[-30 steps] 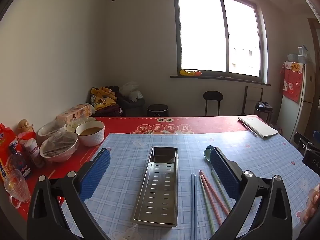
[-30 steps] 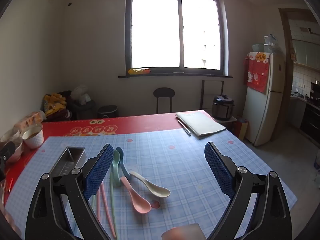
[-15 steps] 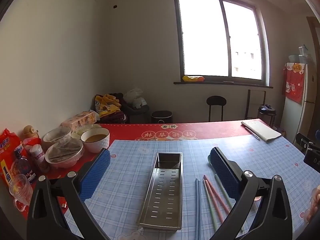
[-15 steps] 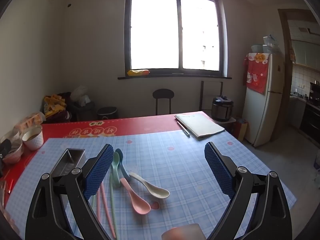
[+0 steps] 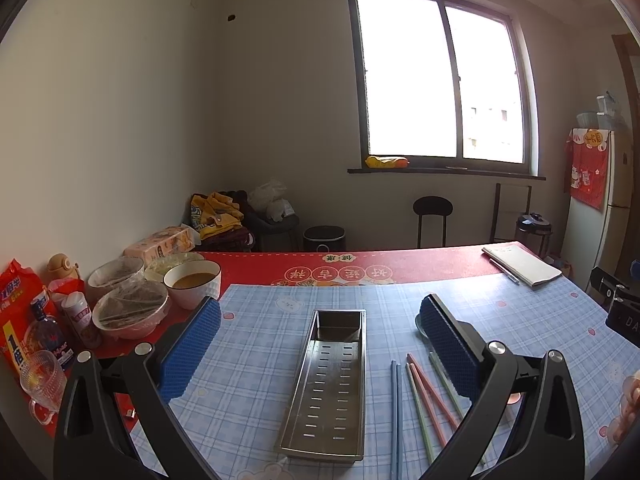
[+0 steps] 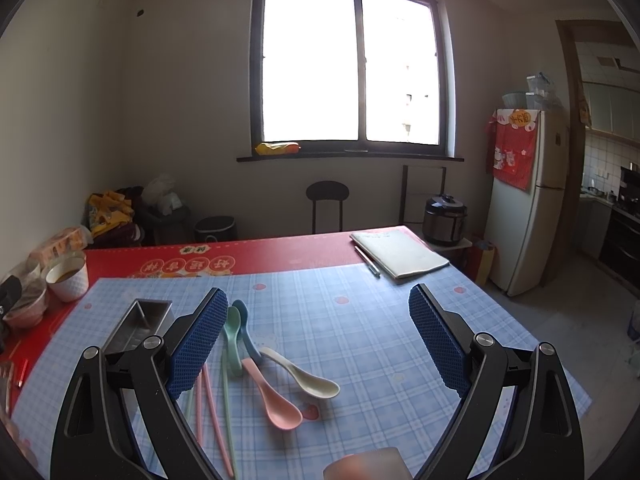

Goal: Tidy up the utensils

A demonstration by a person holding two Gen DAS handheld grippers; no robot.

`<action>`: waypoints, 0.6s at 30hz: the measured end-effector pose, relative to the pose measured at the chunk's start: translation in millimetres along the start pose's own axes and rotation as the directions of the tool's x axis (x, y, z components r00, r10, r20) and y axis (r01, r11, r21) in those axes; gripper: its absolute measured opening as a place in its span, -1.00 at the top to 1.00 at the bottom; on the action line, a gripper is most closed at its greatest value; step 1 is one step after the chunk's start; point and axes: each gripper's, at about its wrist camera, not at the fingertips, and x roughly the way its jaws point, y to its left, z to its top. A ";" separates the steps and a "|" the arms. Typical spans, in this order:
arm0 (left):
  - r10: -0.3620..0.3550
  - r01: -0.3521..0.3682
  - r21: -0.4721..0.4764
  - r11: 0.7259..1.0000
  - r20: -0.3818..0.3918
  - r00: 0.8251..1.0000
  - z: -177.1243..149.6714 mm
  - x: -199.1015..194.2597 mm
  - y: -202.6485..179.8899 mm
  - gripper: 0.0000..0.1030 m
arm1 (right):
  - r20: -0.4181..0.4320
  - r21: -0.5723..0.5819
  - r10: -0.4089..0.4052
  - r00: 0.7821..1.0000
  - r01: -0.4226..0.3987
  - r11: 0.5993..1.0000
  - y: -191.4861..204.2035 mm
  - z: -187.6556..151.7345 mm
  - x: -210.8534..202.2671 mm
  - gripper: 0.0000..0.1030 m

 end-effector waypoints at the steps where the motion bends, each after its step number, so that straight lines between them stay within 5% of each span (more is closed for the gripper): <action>1: 0.000 0.000 0.001 1.000 0.002 1.000 -0.6 -1.0 -0.6 -0.90 | 0.000 0.000 0.000 1.000 0.000 1.000 0.0 0.1 -0.3 -0.73; 18: -0.005 0.005 0.003 1.000 0.007 1.000 -0.8 -4.6 -1.4 -0.90 | 0.004 0.001 0.000 1.000 0.000 1.000 -0.5 0.0 -1.8 -0.73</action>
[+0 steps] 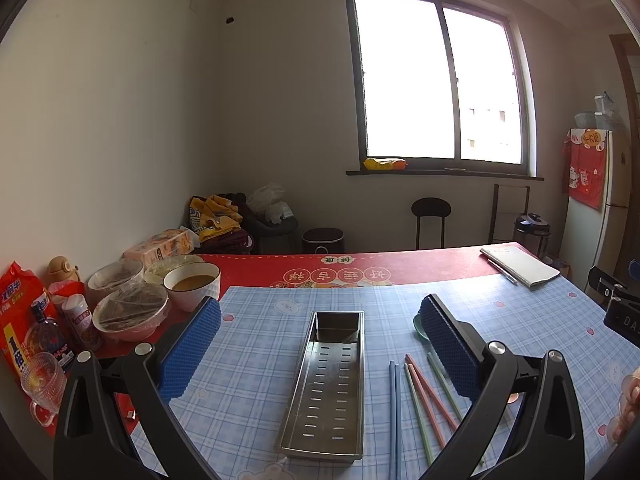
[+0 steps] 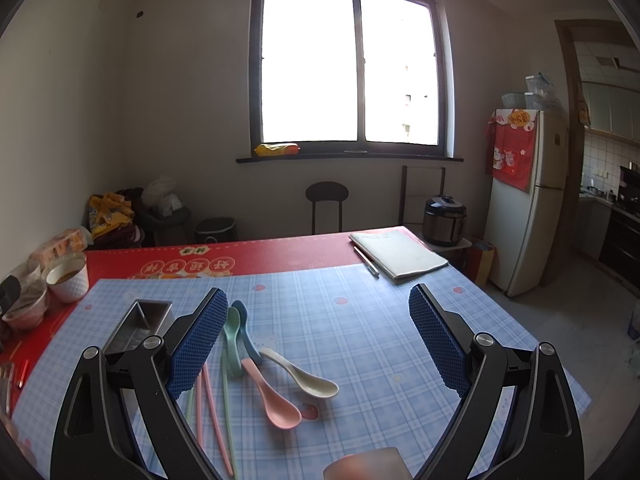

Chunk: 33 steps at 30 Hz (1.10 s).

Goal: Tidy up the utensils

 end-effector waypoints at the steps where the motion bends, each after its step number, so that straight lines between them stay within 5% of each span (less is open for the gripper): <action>1: 0.000 0.000 -0.001 1.000 0.000 1.000 0.2 -0.1 -0.2 -0.90 | 0.000 0.000 0.000 1.000 0.000 1.000 -0.1 0.2 -0.2 -0.73; 33: -0.006 0.006 0.003 1.000 0.007 1.000 0.2 -5.8 -2.8 -0.90 | 0.002 0.004 -0.002 1.000 0.002 1.000 -1.8 -2.5 -1.7 -0.73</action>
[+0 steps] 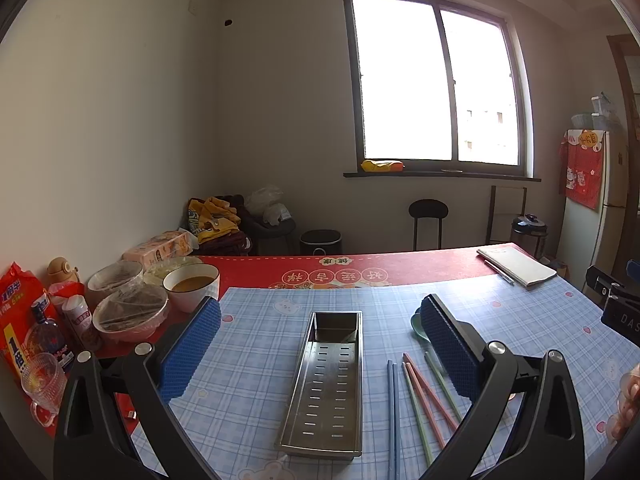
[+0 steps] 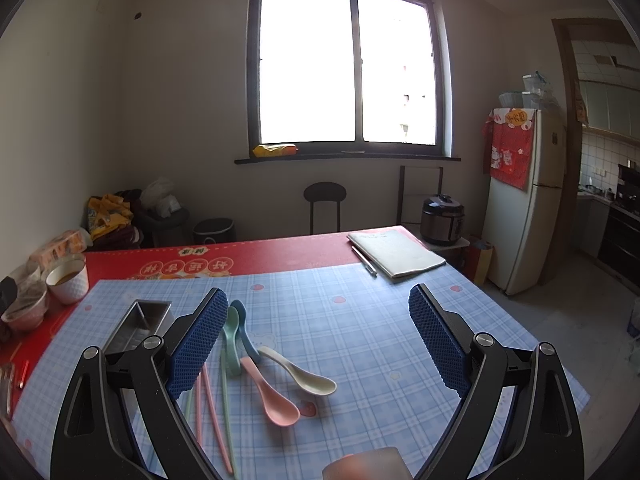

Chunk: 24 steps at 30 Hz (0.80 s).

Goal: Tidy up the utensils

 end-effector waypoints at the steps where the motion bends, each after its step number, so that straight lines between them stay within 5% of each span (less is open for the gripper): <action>1: -0.001 0.001 0.000 1.000 -0.001 1.000 -0.3 0.1 0.4 -0.90 | -0.001 0.000 -0.001 1.000 0.001 1.000 0.0 -0.2 -0.1 -0.73; 9: -0.002 0.003 0.018 1.000 -0.025 1.000 -4.3 5.4 0.5 -0.90 | -0.011 0.003 0.007 1.000 -0.007 1.000 -0.7 -3.5 1.0 -0.73; 20: -0.060 0.061 0.002 0.998 -0.103 0.993 -37.9 34.0 9.6 -0.90 | -0.055 0.044 0.177 0.983 -0.175 0.984 -3.3 -32.5 37.1 -0.73; 24: -0.085 0.084 -0.016 0.996 -0.169 0.982 -53.8 51.5 13.3 -0.88 | -0.085 -0.035 0.188 0.979 -0.191 0.981 9.0 -52.0 54.8 -0.73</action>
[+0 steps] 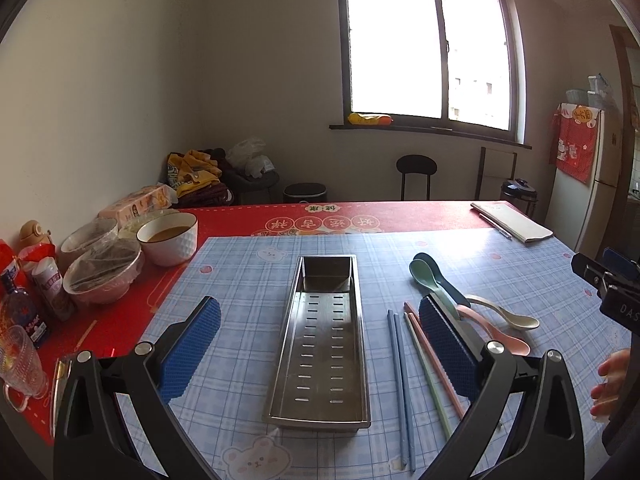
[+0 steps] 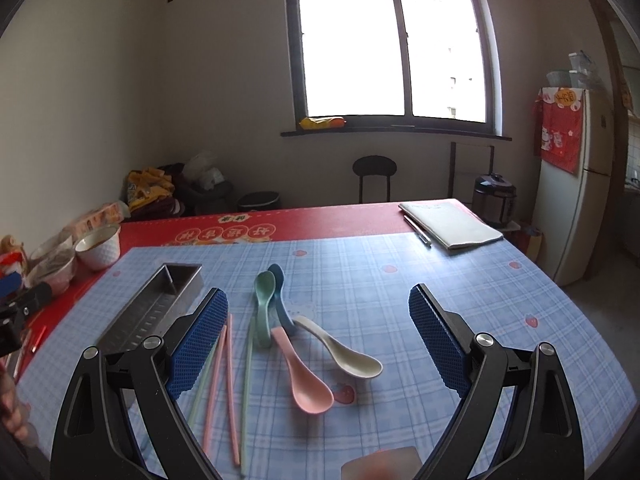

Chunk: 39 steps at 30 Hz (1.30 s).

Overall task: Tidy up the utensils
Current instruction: 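Move the left gripper over the blue chopsticks and open around one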

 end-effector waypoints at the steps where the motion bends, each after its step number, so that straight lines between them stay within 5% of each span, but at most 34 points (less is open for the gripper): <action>1: -0.013 0.013 -0.006 1.000 -0.013 1.000 -2.8 4.1 0.8 -0.87 | -0.018 -0.013 0.009 1.000 -0.009 1.000 2.5 -4.4 6.4 -0.73; 8: -0.142 0.145 0.006 0.989 -0.160 0.977 -21.7 43.2 -22.5 0.03 | -0.125 0.010 0.070 0.990 -0.069 0.998 -3.1 -29.9 45.7 -0.73; 11: -0.242 0.251 0.004 0.968 -0.247 0.938 -34.6 65.9 -37.2 0.46 | -0.160 0.020 0.092 0.983 -0.090 0.996 -9.2 -38.6 63.6 -0.73; 13: -0.320 0.324 -0.034 0.945 -0.283 0.904 -43.7 80.8 -43.8 0.52 | -0.169 0.038 0.134 0.977 -0.129 0.991 -13.4 -41.9 74.1 -0.73; 15: -0.297 0.313 0.000 0.950 -0.315 0.902 -50.2 92.7 -55.3 0.72 | -0.174 0.073 0.167 0.970 -0.157 0.985 -17.7 -45.5 83.9 -0.73; 24: -0.082 0.167 0.182 0.969 -0.403 0.911 -57.8 132.8 -82.4 0.87 | -0.187 0.152 0.260 0.947 -0.234 0.960 -27.7 -52.0 97.3 -0.73; 28: -0.001 0.135 0.284 0.949 -0.428 0.904 -64.0 143.2 -92.5 0.88 | -0.172 0.219 0.314 0.934 -0.274 0.936 -38.5 -53.5 100.4 -0.73; 39: 0.065 0.123 0.369 0.921 -0.458 0.887 -68.3 154.8 -102.3 0.90 | -0.146 0.257 0.363 0.920 -0.319 0.912 -43.2 -54.2 99.1 -0.73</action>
